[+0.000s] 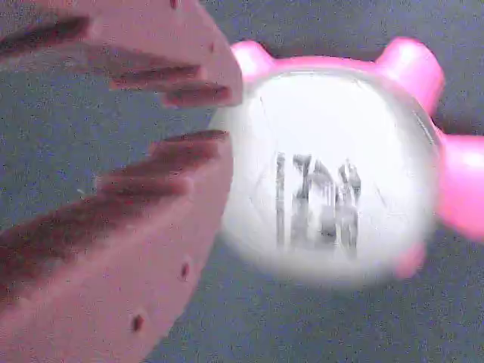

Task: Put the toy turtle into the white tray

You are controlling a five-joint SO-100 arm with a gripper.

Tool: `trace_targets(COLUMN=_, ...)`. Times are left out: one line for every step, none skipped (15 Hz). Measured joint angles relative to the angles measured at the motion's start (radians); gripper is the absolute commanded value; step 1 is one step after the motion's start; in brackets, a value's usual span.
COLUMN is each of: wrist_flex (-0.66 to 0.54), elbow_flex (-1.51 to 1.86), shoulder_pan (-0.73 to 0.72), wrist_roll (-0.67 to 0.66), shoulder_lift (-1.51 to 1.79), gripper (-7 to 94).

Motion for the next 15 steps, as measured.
trace_targets(wrist_flex=0.040, elbow_flex=-0.067, shoulder_pan=-0.008, wrist_roll=0.017, shoulder_lift=-0.055, gripper=0)
trace_targets(wrist_flex=0.075, elbow_flex=-0.117, shoulder_pan=0.000, wrist_roll=0.034, shoulder_lift=-0.091, gripper=0)
trace_targets(wrist_flex=0.098, elbow_flex=-0.152, shoulder_pan=0.008, wrist_roll=0.044, shoulder_lift=-0.104, gripper=0)
trace_targets(wrist_flex=0.114, elbow_flex=-0.173, shoulder_pan=0.006, wrist_roll=0.049, shoulder_lift=-0.104, gripper=0)
trace_targets(wrist_flex=0.126, elbow_flex=-0.190, shoulder_pan=0.002, wrist_roll=0.055, shoulder_lift=-0.110, gripper=0)
trace_targets(wrist_flex=0.144, elbow_flex=-0.210, shoulder_pan=0.000, wrist_roll=0.058, shoulder_lift=-0.126, gripper=4)
trace_targets(wrist_flex=0.169, elbow_flex=-0.225, shoulder_pan=0.005, wrist_roll=0.058, shoulder_lift=-0.146, gripper=17)
trace_targets(wrist_flex=0.183, elbow_flex=-0.233, shoulder_pan=0.006, wrist_roll=0.072, shoulder_lift=-0.160, gripper=24)
trace_targets(wrist_flex=0.187, elbow_flex=-0.235, shoulder_pan=0.005, wrist_roll=0.087, shoulder_lift=-0.161, gripper=36)
trace_targets(wrist_flex=0.187, elbow_flex=-0.236, shoulder_pan=0.002, wrist_roll=0.098, shoulder_lift=-0.163, gripper=44)
trace_targets(wrist_flex=0.187, elbow_flex=-0.236, shoulder_pan=0.003, wrist_roll=0.101, shoulder_lift=-0.163, gripper=48)
trace_targets(wrist_flex=0.187, elbow_flex=-0.236, shoulder_pan=0.005, wrist_roll=0.101, shoulder_lift=-0.163, gripper=50)
trace_targets(wrist_flex=0.187, elbow_flex=-0.236, shoulder_pan=-0.002, wrist_roll=0.098, shoulder_lift=-0.163, gripper=51)
trace_targets(wrist_flex=0.193, elbow_flex=-0.236, shoulder_pan=-0.012, wrist_roll=0.086, shoulder_lift=-0.166, gripper=51)
trace_targets(wrist_flex=0.209, elbow_flex=-0.236, shoulder_pan=-0.020, wrist_roll=0.067, shoulder_lift=-0.181, gripper=56)
